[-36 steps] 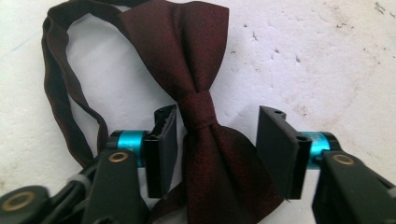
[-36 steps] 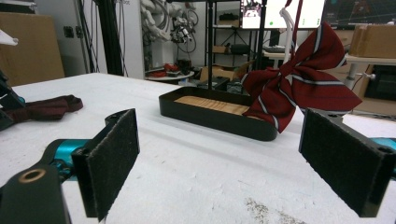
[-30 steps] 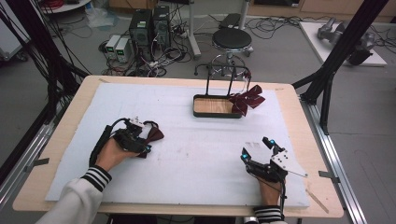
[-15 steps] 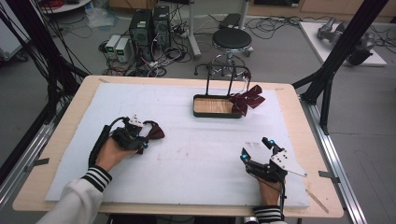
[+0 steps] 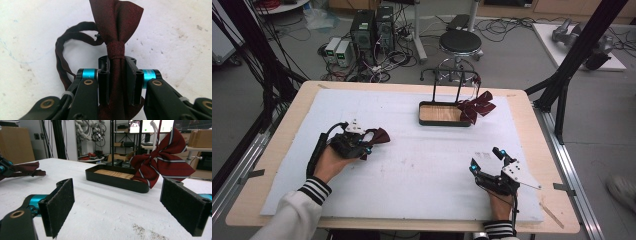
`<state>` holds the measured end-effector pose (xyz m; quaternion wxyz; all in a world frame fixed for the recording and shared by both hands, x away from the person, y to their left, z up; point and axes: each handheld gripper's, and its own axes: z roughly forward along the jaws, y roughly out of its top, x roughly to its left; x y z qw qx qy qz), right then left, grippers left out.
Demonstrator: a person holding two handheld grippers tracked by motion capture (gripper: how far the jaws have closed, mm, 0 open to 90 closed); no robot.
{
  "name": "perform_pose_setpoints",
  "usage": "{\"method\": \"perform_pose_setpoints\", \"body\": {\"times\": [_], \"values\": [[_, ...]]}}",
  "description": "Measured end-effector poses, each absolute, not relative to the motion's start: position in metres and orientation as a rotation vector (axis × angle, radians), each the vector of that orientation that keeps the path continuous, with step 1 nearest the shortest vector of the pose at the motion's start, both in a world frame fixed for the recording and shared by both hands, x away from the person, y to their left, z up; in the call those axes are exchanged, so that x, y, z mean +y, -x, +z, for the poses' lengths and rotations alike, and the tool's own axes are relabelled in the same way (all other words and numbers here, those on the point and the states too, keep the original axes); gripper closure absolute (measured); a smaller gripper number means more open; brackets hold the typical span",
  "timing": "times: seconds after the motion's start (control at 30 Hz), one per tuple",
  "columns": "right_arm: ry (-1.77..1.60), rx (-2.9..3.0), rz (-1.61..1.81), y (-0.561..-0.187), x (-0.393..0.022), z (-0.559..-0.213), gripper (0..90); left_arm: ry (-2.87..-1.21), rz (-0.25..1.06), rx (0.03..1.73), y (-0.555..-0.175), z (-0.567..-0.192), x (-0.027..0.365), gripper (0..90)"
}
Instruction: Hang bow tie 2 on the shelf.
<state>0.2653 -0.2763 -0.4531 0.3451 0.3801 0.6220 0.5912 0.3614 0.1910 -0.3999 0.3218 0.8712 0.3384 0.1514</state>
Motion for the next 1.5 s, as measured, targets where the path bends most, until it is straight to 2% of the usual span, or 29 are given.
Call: {"method": "perform_pose_setpoints", "body": {"times": [0.53, 1.2, 1.5], "values": [[-0.983, 1.613, 1.532, -0.265, -0.276, -0.453, 11.5, -2.2, 0.455, 0.784, -0.365, -0.37, 0.177, 74.8], [-0.981, 1.617, 1.524, -0.265, -0.275, -0.453, 11.5, -2.122, 0.437, 0.677, -0.383, -0.344, 0.156, 74.7], [-0.981, 1.615, 1.524, -0.265, -0.275, -0.453, 11.5, -2.069, 0.388, 0.619, -0.394, -0.331, 0.148, 74.6]]}}
